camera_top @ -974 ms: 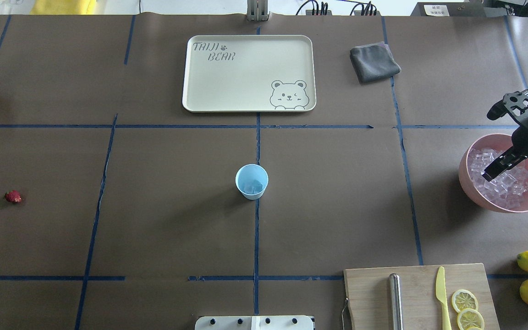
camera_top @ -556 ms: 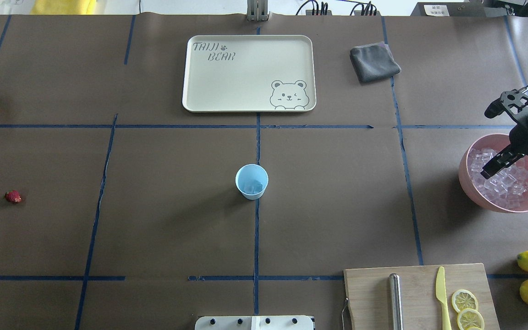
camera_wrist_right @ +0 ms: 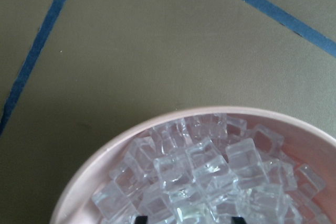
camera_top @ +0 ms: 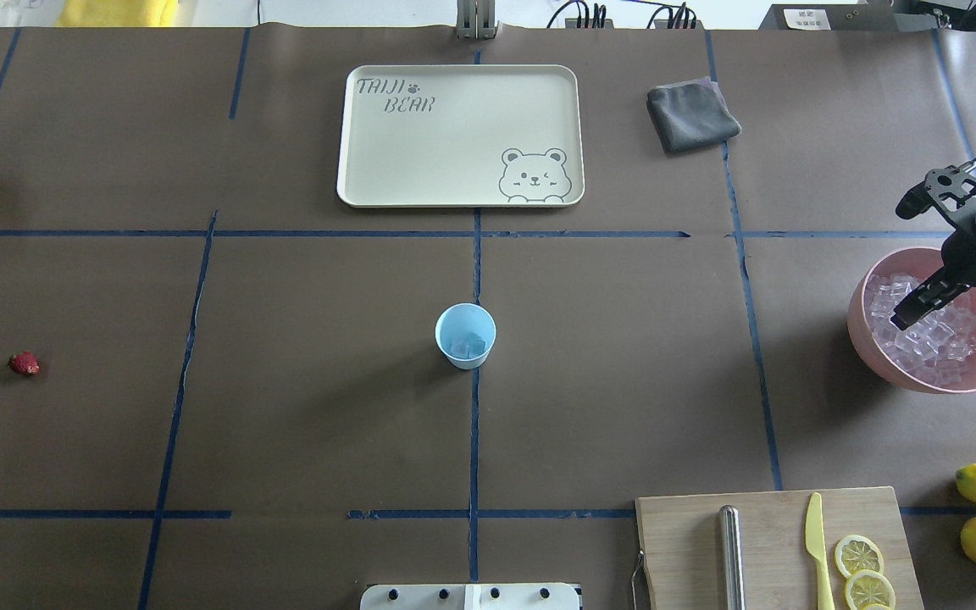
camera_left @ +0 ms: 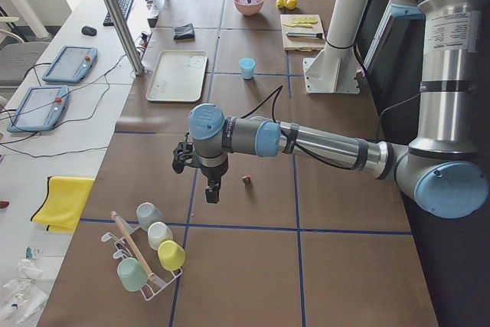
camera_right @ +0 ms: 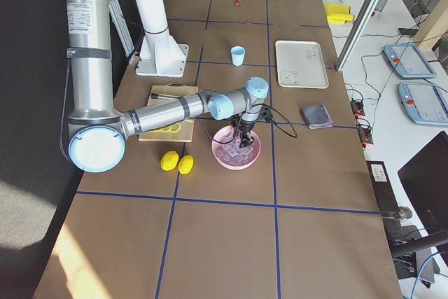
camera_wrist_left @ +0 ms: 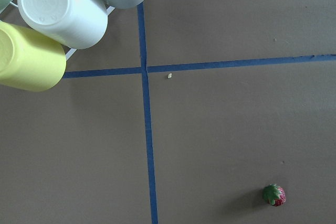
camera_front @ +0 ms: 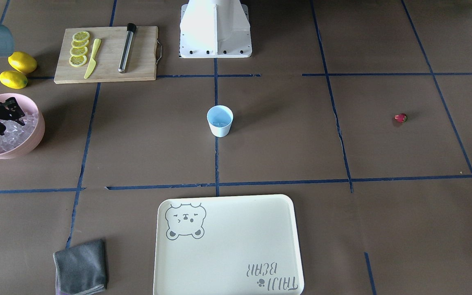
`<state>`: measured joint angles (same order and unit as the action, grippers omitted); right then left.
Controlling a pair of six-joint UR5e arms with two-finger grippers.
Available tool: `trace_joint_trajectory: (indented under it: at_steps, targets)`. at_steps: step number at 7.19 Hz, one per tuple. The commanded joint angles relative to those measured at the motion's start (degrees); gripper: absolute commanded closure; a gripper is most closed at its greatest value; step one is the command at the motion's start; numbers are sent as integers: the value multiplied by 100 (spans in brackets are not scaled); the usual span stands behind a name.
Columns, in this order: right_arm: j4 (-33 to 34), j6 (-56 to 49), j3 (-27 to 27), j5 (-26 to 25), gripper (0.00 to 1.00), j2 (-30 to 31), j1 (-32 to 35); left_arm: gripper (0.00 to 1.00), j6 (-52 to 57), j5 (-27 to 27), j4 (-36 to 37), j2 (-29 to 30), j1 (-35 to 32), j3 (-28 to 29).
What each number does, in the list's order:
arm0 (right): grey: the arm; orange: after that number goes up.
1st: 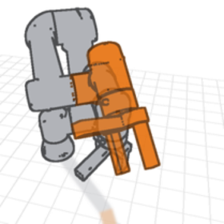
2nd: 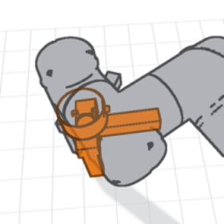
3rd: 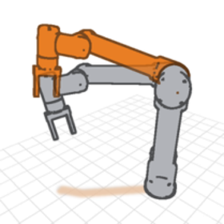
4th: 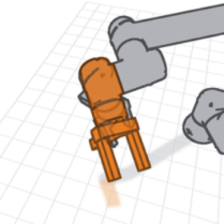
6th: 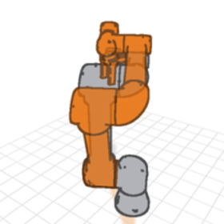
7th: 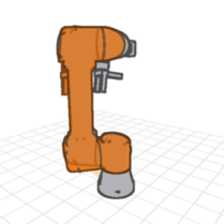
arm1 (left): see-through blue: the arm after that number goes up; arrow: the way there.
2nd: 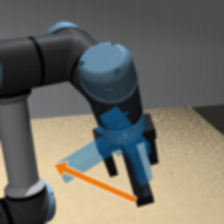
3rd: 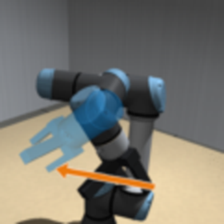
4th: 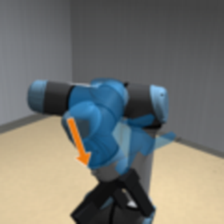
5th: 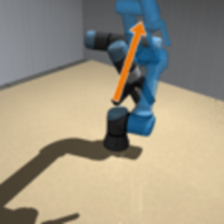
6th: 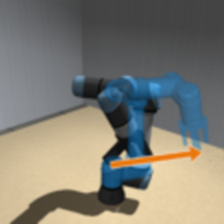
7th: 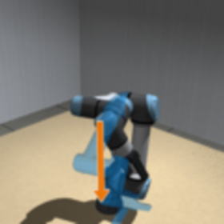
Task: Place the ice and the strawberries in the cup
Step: 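Lower the right gripper into the bowl and grasp a third ice cube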
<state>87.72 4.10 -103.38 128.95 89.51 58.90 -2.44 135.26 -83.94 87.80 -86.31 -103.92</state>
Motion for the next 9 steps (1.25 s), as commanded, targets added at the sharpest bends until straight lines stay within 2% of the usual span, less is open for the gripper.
trace_joint_trajectory:
  at_steps: [1,4,6,7,8,9]
  targets:
    - [0,3,-16,16,66,5,8,0,-2,0,0,0,0,-5]
    - [0,-6,-68,16,97,22,25,0,-2,0,0,0,0,-14]
    - [314,-6,-575,60,100,66,156,0,-2,0,0,0,9,-14]
    - [838,-6,-996,60,100,5,235,0,-28,0,0,0,9,-23]
    - [1157,3,-1340,60,100,-21,314,0,-211,-17,9,0,157,-197]
    - [1169,20,-1500,269,100,-22,402,0,-743,-26,18,0,376,-338]
